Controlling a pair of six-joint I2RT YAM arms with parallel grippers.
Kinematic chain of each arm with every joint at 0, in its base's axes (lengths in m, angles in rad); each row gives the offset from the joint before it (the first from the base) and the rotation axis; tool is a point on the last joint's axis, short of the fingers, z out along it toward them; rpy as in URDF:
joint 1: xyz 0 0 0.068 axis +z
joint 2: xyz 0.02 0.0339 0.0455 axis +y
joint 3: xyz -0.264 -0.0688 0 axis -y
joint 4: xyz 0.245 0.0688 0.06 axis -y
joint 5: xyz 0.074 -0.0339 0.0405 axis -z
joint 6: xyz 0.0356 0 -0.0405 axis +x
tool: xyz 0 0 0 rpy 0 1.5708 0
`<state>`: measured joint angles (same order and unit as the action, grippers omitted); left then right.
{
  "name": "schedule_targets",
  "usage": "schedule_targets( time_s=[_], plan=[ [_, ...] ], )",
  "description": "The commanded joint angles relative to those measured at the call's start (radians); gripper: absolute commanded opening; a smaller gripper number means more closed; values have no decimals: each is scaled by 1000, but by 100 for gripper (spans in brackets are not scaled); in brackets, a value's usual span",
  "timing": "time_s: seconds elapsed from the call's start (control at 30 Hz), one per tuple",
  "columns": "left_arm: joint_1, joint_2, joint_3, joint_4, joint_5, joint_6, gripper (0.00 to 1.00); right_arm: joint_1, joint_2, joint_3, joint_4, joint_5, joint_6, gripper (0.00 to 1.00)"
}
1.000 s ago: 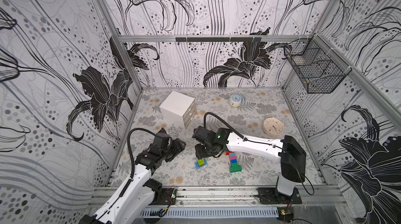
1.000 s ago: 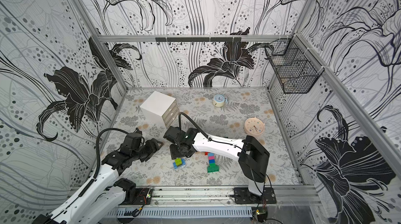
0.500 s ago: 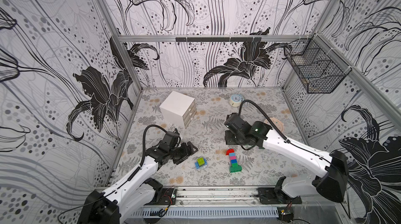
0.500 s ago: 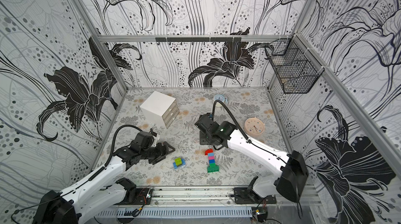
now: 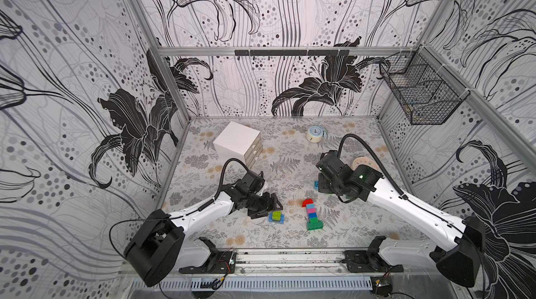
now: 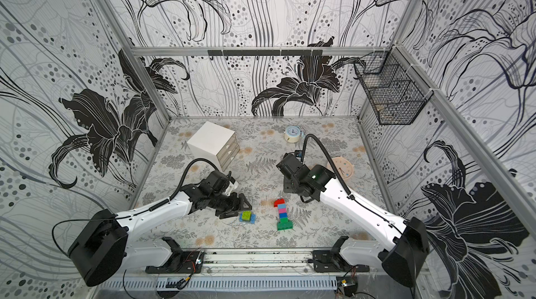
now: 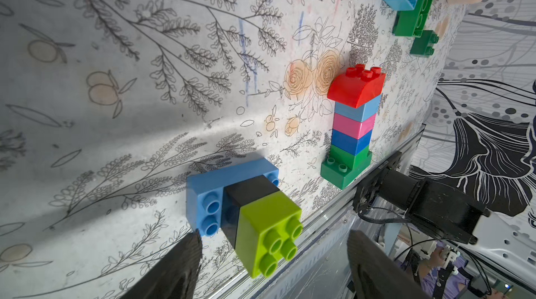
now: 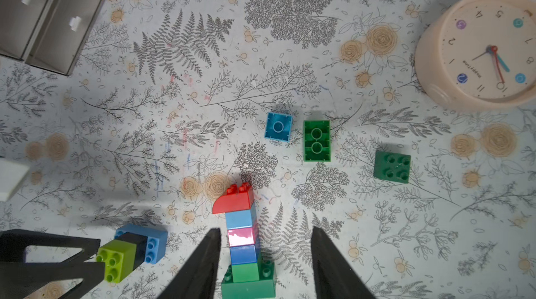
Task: Assemble the number 1 with lego
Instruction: Adjust the lego brick at the center of the board.
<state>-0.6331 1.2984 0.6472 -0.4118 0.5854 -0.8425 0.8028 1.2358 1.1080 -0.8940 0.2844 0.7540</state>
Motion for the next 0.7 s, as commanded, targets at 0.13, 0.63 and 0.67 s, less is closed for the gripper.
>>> schedule_targets(
  time_s=[0.13, 0.63, 0.67],
  plan=[
    [-7, 49, 49, 56, 17, 30, 81, -51, -25, -38, -46, -40, -31, 53],
    [-5, -280, 82, -99, -607, 12, 81, -354, 101, -161, -46, -123, -186, 59],
    [-5, -296, 78, -101, -633, 2, 81, -383, 103, -169, -46, -113, -185, 61]
  ],
)
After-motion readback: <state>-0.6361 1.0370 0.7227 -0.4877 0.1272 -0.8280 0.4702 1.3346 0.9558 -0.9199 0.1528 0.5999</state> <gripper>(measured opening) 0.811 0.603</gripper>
